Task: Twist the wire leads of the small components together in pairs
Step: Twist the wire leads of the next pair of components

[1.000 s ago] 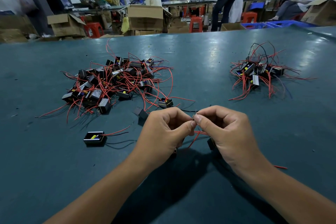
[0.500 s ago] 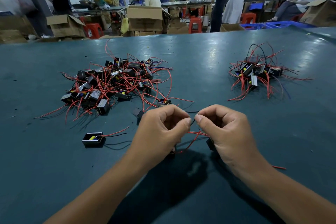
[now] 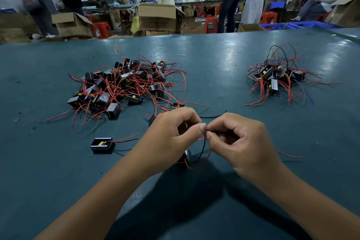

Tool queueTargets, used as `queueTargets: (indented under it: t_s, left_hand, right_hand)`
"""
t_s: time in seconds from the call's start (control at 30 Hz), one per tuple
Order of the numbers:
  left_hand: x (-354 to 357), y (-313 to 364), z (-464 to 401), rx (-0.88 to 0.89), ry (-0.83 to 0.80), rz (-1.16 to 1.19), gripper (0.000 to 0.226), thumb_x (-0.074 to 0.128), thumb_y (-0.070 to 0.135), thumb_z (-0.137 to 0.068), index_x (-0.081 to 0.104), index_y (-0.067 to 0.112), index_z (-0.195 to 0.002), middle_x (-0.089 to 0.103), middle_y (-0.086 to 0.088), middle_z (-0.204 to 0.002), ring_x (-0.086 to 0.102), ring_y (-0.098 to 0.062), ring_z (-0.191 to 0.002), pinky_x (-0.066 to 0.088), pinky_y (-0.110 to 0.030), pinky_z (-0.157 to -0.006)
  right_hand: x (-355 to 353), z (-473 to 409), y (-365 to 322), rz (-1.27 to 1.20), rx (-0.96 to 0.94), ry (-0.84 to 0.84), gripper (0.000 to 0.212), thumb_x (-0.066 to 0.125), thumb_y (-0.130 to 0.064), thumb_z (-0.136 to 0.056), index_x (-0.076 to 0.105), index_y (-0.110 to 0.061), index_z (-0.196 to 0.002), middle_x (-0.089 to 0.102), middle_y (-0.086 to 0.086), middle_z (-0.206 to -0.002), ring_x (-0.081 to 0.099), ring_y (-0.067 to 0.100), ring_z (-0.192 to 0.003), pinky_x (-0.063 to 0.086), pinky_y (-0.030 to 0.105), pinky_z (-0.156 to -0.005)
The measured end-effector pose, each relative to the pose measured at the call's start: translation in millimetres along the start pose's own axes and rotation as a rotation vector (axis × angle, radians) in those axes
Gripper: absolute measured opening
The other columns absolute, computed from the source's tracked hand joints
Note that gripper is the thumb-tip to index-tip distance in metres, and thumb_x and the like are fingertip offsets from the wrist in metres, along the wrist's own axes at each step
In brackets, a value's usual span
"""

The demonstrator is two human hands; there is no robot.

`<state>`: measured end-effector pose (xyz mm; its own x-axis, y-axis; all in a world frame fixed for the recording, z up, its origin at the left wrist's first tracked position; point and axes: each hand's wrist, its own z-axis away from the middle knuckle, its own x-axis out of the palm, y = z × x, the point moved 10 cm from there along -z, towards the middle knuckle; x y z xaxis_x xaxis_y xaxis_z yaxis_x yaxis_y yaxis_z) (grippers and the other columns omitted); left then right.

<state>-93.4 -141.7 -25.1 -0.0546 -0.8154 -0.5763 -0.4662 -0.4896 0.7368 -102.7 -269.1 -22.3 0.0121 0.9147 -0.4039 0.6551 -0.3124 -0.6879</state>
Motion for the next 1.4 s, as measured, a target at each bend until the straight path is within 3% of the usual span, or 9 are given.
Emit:
queueTargets:
  t_s: [0.17, 0.4, 0.47, 0.6, 0.77, 0.97, 1.13, 1.3, 1.4]
  left_hand:
    - [8, -15, 0, -0.193, -0.050, 0.145, 0.027, 0.062, 0.020, -0.096, 0.059, 0.007, -0.073, 0.040, 0.008, -0.053, 0.032, -0.006, -0.048, 0.027, -0.021, -0.048]
    - [35, -43, 17, -0.587, -0.175, 0.637, 0.030, 0.062, 0.020, -0.090, 0.061, 0.020, -0.060, 0.039, 0.003, -0.059, 0.026, -0.009, -0.046, 0.015, -0.022, -0.046]
    - [19, -43, 8, -0.471, -0.096, 0.527, 0.031, 0.061, 0.019, -0.093, 0.065, 0.018, -0.062, 0.047, 0.002, -0.058, 0.033, -0.009, -0.045, 0.022, -0.019, -0.043]
    - [-14, -2, -5, 0.100, -0.036, -0.025, 0.004, 0.072, 0.023, -0.090, 0.072, 0.026, -0.092, 0.061, 0.013, -0.078, 0.050, -0.005, -0.061, 0.037, -0.016, -0.058]
    - [-11, 18, -2, 0.338, -0.010, -0.148, 0.011, 0.075, 0.020, -0.088, 0.076, 0.018, -0.098, 0.062, 0.005, -0.094, 0.058, -0.016, -0.079, 0.044, -0.022, -0.069]
    - [-13, 23, -1, 0.388, 0.018, -0.151, 0.010, 0.073, 0.022, -0.087, 0.076, 0.013, -0.090, 0.061, 0.004, -0.088, 0.058, -0.014, -0.078, 0.044, -0.023, -0.068]
    - [-7, 20, 0, 0.344, -0.054, -0.175, 0.010, 0.068, 0.024, -0.092, 0.070, 0.015, -0.089, 0.057, 0.003, -0.086, 0.051, -0.012, -0.074, 0.037, -0.017, -0.069]
    - [1, 10, -2, 0.196, -0.108, -0.137, 0.012, 0.058, 0.031, -0.097, 0.058, 0.030, -0.085, 0.050, 0.013, -0.078, 0.045, -0.006, -0.069, 0.031, -0.013, -0.064]
    - [8, -1, -1, 0.044, -0.138, -0.006, 0.017, 0.058, 0.032, -0.096, 0.057, 0.028, -0.079, 0.048, 0.018, -0.067, 0.041, -0.001, -0.058, 0.031, -0.016, -0.058]
  right_hand:
    - [3, 1, -12, 0.198, -0.144, -0.028, 0.006, 0.069, -0.007, -0.082, 0.069, -0.013, -0.080, 0.054, -0.007, -0.067, 0.051, 0.007, -0.061, 0.038, 0.015, -0.060]
    - [7, 5, -28, 0.343, -0.305, -0.040, 0.012, 0.061, -0.015, -0.091, 0.069, -0.009, -0.084, 0.053, -0.005, -0.071, 0.048, 0.009, -0.062, 0.040, 0.019, -0.060]
    - [2, 3, -20, 0.270, -0.231, -0.011, 0.009, 0.065, -0.009, -0.087, 0.067, -0.010, -0.078, 0.052, -0.007, -0.068, 0.046, 0.006, -0.061, 0.036, 0.013, -0.062]
    - [-7, -1, -4, 0.112, -0.079, 0.018, 0.009, 0.068, -0.007, -0.082, 0.066, -0.011, -0.075, 0.053, -0.003, -0.064, 0.047, 0.008, -0.059, 0.035, 0.011, -0.060]
    - [-1, 0, 1, -0.030, -0.020, -0.042, 0.006, 0.068, -0.010, -0.083, 0.067, -0.014, -0.078, 0.050, -0.010, -0.062, 0.044, 0.004, -0.056, 0.034, 0.011, -0.057]
    - [4, 2, 3, -0.091, 0.012, -0.094, 0.005, 0.068, -0.017, -0.086, 0.068, -0.017, -0.081, 0.057, 0.000, -0.067, 0.047, 0.007, -0.058, 0.038, 0.017, -0.056]
    - [5, 2, -6, 0.022, -0.074, -0.099, 0.004, 0.069, -0.012, -0.085, 0.068, -0.012, -0.081, 0.057, -0.005, -0.067, 0.050, 0.008, -0.060, 0.037, 0.013, -0.059]
    - [4, 3, -11, 0.153, -0.135, -0.050, 0.005, 0.068, -0.007, -0.083, 0.067, -0.008, -0.078, 0.053, -0.002, -0.065, 0.046, 0.007, -0.059, 0.034, 0.013, -0.059]
    - [4, 4, -15, 0.238, -0.168, -0.037, 0.005, 0.066, -0.008, -0.083, 0.067, -0.009, -0.079, 0.052, -0.002, -0.065, 0.046, 0.009, -0.060, 0.038, 0.020, -0.057]
